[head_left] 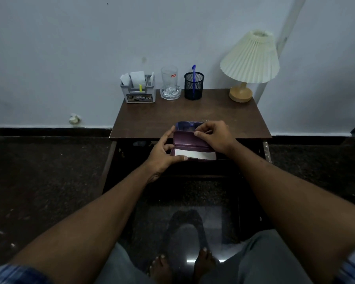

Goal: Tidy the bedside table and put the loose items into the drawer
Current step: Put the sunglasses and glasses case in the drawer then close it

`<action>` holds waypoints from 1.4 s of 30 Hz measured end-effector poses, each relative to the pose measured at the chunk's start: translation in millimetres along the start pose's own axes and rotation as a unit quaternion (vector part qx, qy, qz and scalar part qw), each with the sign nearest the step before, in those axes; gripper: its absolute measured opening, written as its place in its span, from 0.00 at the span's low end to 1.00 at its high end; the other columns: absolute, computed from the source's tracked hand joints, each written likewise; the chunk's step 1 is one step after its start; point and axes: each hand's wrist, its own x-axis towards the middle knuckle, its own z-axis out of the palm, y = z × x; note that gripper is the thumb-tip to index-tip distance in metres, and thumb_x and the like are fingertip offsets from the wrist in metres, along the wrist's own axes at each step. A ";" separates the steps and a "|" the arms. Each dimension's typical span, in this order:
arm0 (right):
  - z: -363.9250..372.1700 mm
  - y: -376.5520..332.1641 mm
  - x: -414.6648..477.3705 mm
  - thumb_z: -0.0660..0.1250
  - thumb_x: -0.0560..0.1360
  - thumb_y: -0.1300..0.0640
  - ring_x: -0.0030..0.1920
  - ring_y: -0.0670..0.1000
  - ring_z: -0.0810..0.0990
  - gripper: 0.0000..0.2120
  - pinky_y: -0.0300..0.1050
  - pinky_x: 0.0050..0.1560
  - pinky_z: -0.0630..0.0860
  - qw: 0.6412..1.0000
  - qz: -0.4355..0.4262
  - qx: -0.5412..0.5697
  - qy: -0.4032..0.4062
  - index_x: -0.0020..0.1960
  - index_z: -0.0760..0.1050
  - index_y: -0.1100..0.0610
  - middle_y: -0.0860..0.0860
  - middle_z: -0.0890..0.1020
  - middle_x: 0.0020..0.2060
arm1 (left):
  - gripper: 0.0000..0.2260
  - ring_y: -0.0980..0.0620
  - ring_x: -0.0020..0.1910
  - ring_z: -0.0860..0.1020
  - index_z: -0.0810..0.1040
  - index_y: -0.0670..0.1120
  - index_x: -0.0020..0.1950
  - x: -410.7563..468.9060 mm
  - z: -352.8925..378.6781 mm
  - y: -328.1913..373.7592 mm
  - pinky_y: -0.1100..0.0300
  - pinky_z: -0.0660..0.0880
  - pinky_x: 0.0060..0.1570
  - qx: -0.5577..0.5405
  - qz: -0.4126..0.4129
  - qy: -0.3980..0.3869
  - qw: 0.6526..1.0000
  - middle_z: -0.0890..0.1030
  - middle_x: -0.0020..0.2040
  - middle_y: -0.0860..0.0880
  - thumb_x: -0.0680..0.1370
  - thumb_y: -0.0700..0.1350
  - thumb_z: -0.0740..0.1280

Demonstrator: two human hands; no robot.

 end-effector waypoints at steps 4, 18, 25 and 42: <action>6.6 2.6 7.7 0.77 0.73 0.52 0.43 0.45 0.85 0.06 0.43 0.49 0.83 1.000 -0.004 -0.014 -0.005 0.46 0.87 0.54 0.45 0.87 0.40 | 0.48 0.47 0.57 0.85 0.67 0.60 0.77 -4.0 -3.1 -10.2 0.56 0.82 0.52 -0.018 0.000 0.018 1.000 0.85 0.57 0.40 0.64 0.34 0.83; 22.6 12.9 59.5 0.70 0.77 0.53 0.58 0.57 0.81 0.16 0.52 0.58 0.78 0.979 -0.008 -0.203 -0.024 0.64 0.80 0.53 0.53 0.84 0.57 | 0.47 0.50 0.55 0.85 0.65 0.60 0.78 3.5 -10.1 -40.1 0.59 0.82 0.52 -0.036 -0.014 0.057 0.998 0.83 0.59 0.38 0.67 0.30 0.79; 33.6 18.2 61.6 0.69 0.77 0.57 0.48 0.55 0.81 0.07 0.43 0.44 0.72 0.987 0.017 -0.162 0.001 0.55 0.79 0.54 0.54 0.84 0.50 | 0.47 0.48 0.55 0.85 0.65 0.61 0.78 7.5 -10.8 -42.4 0.57 0.82 0.53 -0.036 -0.016 0.053 0.998 0.82 0.60 0.38 0.67 0.28 0.78; 8.7 -20.4 13.7 0.72 0.77 0.55 0.47 0.48 0.83 0.05 0.44 0.48 0.79 0.979 -0.102 -0.153 -0.087 0.52 0.82 0.54 0.48 0.85 0.46 | 0.47 0.53 0.51 0.85 0.65 0.57 0.79 3.3 -0.8 -26.6 0.62 0.81 0.48 -0.036 0.008 0.068 0.997 0.83 0.57 0.42 0.67 0.25 0.75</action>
